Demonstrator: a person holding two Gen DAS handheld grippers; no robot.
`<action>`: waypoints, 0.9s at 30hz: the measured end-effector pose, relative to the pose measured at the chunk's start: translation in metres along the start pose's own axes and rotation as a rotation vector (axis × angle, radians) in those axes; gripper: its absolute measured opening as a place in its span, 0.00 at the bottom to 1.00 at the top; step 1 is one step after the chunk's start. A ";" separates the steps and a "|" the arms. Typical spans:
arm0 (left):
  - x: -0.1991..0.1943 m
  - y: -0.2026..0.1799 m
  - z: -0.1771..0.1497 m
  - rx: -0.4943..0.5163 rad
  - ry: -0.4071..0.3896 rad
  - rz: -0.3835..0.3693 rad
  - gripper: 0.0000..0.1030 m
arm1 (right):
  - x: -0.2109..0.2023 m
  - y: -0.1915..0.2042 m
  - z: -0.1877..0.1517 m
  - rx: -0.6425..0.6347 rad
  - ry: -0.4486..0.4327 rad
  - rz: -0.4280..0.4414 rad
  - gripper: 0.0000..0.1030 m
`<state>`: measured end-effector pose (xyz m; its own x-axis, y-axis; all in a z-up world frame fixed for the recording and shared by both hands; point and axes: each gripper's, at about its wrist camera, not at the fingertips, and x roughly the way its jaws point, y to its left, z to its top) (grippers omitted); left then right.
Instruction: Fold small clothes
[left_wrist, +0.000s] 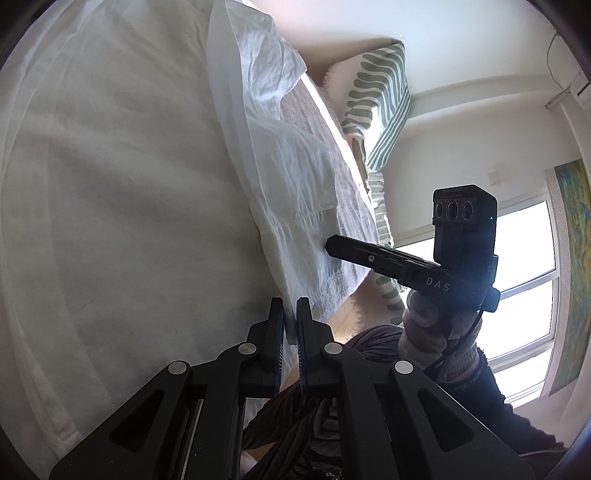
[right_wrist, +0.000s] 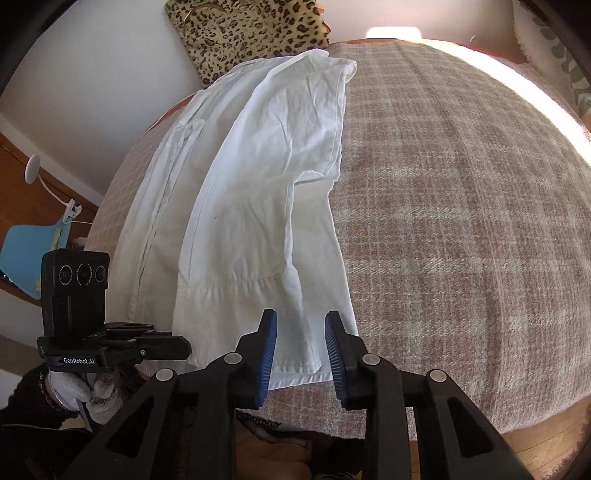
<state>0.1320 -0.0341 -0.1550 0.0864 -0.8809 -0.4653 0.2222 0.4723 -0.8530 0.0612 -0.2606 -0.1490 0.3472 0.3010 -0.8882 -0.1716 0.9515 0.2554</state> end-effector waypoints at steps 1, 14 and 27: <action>-0.002 -0.001 0.001 -0.004 0.003 -0.011 0.03 | 0.004 0.004 -0.001 -0.018 0.017 -0.007 0.00; -0.021 -0.015 -0.006 0.162 0.056 0.212 0.01 | -0.001 0.015 -0.003 -0.107 0.155 -0.130 0.16; 0.001 -0.085 0.031 0.471 -0.041 0.241 0.06 | -0.039 0.039 0.135 -0.176 -0.163 0.043 0.23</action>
<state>0.1435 -0.0763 -0.0760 0.2248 -0.7539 -0.6174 0.6025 0.6055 -0.5200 0.1651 -0.2263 -0.0530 0.4781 0.3610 -0.8007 -0.3427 0.9160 0.2084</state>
